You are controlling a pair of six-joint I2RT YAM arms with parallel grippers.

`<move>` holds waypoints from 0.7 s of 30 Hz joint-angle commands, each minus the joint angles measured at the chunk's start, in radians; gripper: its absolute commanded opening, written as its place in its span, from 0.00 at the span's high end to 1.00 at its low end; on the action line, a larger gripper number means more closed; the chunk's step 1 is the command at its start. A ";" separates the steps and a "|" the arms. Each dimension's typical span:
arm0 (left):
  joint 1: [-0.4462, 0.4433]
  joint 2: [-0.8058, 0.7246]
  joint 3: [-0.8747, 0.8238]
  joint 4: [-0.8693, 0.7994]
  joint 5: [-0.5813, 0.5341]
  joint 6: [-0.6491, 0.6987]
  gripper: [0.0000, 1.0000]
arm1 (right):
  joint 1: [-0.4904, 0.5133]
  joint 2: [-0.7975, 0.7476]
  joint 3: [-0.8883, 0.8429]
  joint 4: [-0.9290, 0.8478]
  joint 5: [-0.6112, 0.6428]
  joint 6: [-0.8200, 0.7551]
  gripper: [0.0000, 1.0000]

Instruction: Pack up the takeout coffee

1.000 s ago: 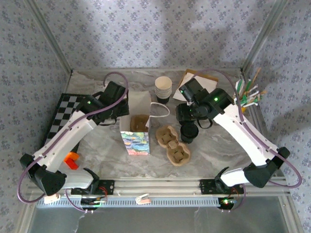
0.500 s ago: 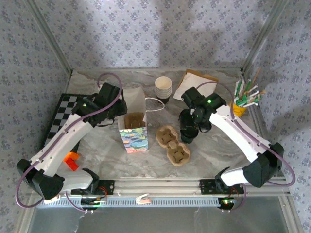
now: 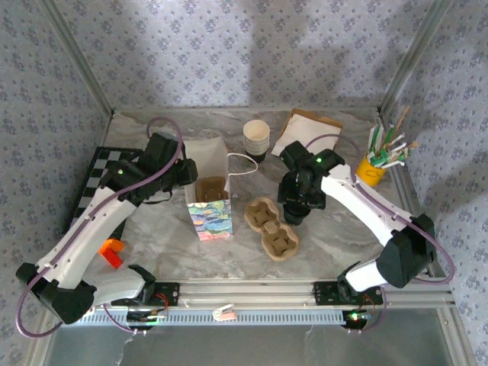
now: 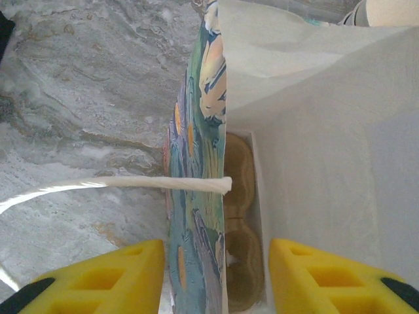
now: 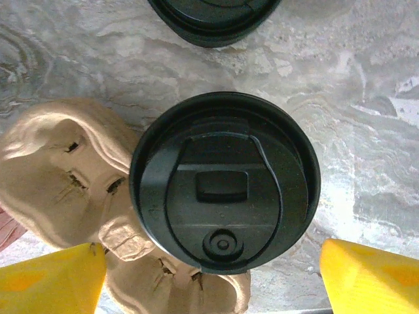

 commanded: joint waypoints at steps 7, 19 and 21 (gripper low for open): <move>0.000 -0.043 0.030 -0.040 0.001 0.060 0.53 | 0.023 0.125 0.102 -0.116 0.081 0.136 0.15; 0.000 -0.064 0.009 -0.034 0.011 0.068 0.52 | 0.021 0.184 0.137 -0.132 0.029 0.128 0.13; -0.001 -0.065 0.009 -0.035 0.015 0.070 0.52 | 0.013 0.174 0.115 -0.114 0.009 0.123 0.13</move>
